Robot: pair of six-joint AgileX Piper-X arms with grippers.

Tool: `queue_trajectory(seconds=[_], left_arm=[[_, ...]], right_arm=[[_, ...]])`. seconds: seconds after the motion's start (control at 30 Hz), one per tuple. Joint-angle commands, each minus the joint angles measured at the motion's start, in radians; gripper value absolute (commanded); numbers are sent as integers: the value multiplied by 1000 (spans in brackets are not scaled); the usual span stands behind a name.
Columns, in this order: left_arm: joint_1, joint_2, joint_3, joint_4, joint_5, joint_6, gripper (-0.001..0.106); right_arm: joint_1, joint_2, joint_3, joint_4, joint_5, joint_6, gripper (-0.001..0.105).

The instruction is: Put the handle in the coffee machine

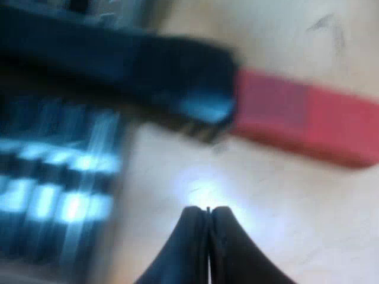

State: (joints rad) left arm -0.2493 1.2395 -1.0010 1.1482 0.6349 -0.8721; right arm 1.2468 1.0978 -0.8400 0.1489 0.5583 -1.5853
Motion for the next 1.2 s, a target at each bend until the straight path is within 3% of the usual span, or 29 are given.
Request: queue_trajectory(seconds=[0.03, 0.33, 0.47, 0.63, 0.73, 0.8, 0.9, 1.03, 1.07, 1.13, 1.2], left_arm=[[43, -32, -25, 17, -9, 41, 1], [205, -202, -25, 56, -15, 34, 2], [257, -267, -25, 56, -28, -14, 18], [314, -330, -25, 54, -32, -122, 57], [334, -368, -37, 50, -32, -201, 73], [334, -382, -51, 52, -32, -227, 77], [334, -393, -88, 52, -32, -274, 79], [334, -388, -176, 10, -29, -391, 79], [334, -388, -179, 4, -29, -397, 79], [334, -388, -214, -77, -32, -477, 79], [334, -388, -236, -107, -32, -560, 79]], right_arm=[[2, -10, -10, -2, -8, -3, 52], [-2, -10, -20, 16, -47, -3, 52], [-32, -10, -58, 68, -104, -3, 52], [-124, -10, -188, 265, -203, -3, 52], [-169, -10, -269, 362, -248, -10, 53], [-175, -13, -303, 385, -248, -22, 53], [-175, -28, -343, 387, -248, -96, 53], [-175, -31, -349, 386, -244, -125, 53], [-198, -65, -374, 390, -165, -124, 53], [-212, -74, -374, 396, -165, -123, 53], [-328, -126, -374, 500, -156, -48, 53]])
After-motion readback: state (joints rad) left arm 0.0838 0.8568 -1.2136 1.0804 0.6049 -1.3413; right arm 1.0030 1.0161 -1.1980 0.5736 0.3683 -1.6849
